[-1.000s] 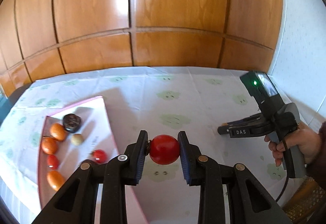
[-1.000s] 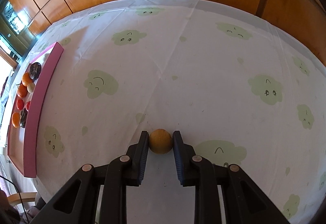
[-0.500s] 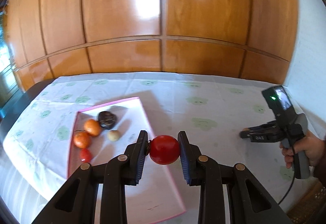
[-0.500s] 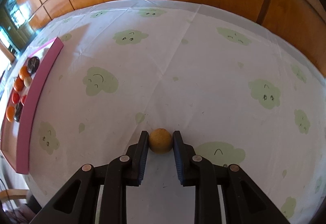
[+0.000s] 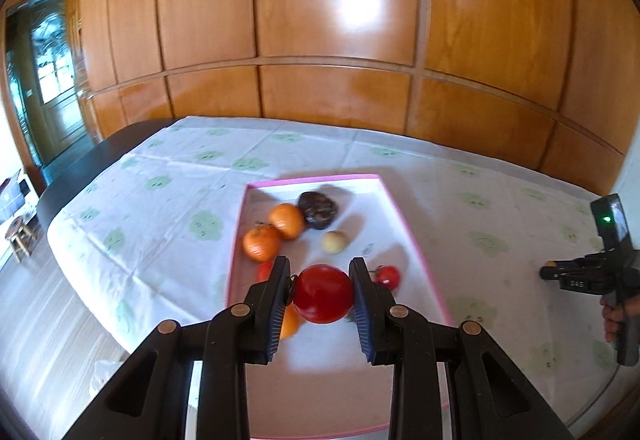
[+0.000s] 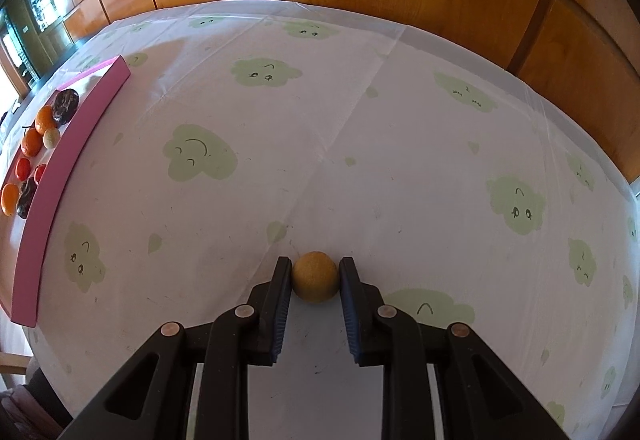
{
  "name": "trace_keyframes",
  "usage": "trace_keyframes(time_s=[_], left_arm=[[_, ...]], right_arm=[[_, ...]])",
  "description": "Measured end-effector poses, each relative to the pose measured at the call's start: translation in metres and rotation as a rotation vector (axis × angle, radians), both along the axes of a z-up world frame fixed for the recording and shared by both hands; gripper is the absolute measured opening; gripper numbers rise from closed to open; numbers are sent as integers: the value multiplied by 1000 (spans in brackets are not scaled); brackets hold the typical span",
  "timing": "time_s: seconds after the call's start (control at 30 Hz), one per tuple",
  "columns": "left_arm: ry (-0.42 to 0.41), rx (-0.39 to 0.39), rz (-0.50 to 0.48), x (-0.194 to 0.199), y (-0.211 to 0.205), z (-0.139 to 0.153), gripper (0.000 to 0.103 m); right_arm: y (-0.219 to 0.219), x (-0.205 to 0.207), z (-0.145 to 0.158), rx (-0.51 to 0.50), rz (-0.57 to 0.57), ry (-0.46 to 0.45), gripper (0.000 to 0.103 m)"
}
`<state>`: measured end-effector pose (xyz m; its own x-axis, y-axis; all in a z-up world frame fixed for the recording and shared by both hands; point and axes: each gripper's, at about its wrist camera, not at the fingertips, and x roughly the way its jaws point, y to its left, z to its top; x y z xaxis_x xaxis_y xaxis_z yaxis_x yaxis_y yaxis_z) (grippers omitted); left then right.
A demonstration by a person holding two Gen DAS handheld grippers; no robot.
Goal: Organize fruits
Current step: 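Carry the cherry tomato over the tray with the left gripper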
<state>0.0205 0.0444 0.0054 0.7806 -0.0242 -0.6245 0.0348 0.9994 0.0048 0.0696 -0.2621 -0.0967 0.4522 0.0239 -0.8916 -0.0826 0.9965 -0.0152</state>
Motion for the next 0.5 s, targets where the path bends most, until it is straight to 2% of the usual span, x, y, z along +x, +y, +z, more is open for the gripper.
trace_keyframes(time_s=[0.27, 0.43, 0.5], left_arm=[[31, -11, 34, -2, 13, -11, 31], [88, -53, 57, 3, 21, -24, 31], [120, -94, 69, 7, 27, -30, 31]], right_arm=[[2, -2, 0, -12, 4, -5, 24], [3, -2, 0, -19, 6, -4, 24], [4, -2, 1, -22, 6, -2, 24]])
